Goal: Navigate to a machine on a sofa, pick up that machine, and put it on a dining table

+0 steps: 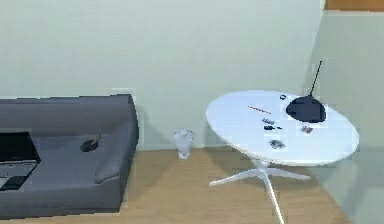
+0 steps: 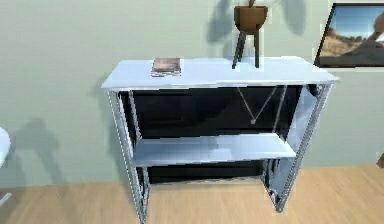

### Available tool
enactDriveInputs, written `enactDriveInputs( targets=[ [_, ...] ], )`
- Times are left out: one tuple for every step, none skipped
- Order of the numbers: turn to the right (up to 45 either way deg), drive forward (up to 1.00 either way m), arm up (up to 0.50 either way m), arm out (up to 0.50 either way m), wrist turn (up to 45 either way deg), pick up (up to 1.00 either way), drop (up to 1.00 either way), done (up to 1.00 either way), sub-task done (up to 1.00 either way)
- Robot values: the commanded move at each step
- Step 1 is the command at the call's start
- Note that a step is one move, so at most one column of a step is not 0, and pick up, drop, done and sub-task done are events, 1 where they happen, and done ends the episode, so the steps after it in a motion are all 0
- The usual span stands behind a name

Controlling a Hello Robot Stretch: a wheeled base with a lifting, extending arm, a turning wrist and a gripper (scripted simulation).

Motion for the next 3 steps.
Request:
enactDriveInputs(
  targets=[
    [15.0,0.00,0.00,0.00,0.0,0.00,0.00,0.00,0.00],
    [0.0,0.40,0.00,0.00,0.0,0.00,0.00,0.00,0.00],
    [-45.0,0.00,0.00,0.00,0.0,0.00,0.00,0.00,0.00]
  ],
)
